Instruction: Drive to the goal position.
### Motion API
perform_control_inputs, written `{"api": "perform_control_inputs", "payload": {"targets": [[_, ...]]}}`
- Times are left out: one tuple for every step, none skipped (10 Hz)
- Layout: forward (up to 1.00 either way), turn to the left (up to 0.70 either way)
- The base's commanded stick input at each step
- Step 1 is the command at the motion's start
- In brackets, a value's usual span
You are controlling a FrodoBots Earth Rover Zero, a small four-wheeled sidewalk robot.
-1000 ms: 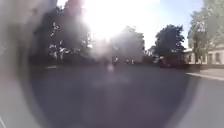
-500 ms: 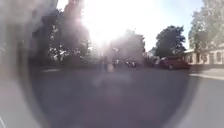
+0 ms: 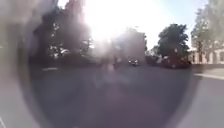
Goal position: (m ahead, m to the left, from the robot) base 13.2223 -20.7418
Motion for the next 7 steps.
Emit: {"api": "perform_control_inputs", "payload": {"targets": [[0.70,0.14],[0.70,0.14],[0.70,0.14],[0.70,0.14],[0.70,0.14],[0.70,0.14],[0.70,0.04]]}}
